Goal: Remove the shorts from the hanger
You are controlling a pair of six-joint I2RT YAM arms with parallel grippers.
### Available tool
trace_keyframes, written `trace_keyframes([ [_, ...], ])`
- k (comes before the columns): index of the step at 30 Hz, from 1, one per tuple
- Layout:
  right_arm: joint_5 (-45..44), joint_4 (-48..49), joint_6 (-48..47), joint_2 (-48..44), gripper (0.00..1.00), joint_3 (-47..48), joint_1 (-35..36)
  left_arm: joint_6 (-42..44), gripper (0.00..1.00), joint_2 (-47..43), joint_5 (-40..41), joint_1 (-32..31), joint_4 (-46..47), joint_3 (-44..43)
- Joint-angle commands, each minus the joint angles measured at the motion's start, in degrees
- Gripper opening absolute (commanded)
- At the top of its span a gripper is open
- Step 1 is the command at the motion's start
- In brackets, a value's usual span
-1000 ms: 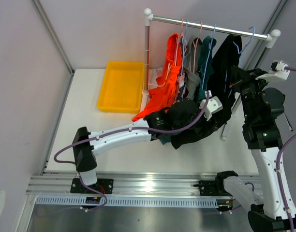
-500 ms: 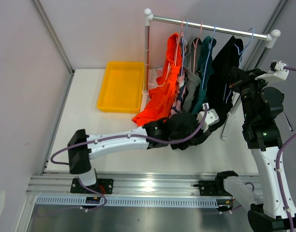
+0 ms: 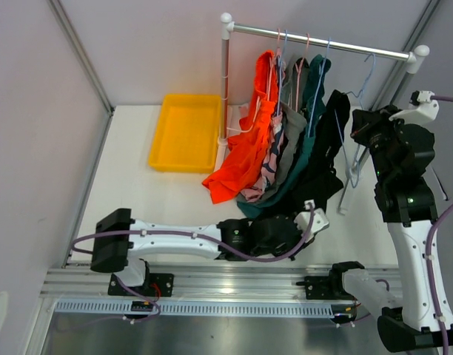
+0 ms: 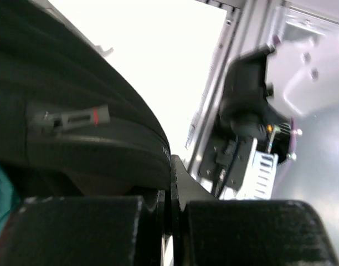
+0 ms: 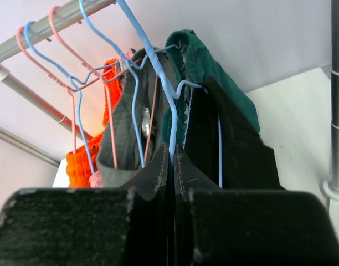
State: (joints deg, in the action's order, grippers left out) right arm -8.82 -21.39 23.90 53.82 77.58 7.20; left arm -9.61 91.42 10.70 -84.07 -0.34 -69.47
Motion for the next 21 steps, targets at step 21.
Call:
trace_keyframes([
  [21, -3.74, -18.17, 4.58, 3.38, 0.0, 26.21, -0.43, -11.57, 0.0, 19.88, -1.74, 14.92, -20.25, -30.0],
])
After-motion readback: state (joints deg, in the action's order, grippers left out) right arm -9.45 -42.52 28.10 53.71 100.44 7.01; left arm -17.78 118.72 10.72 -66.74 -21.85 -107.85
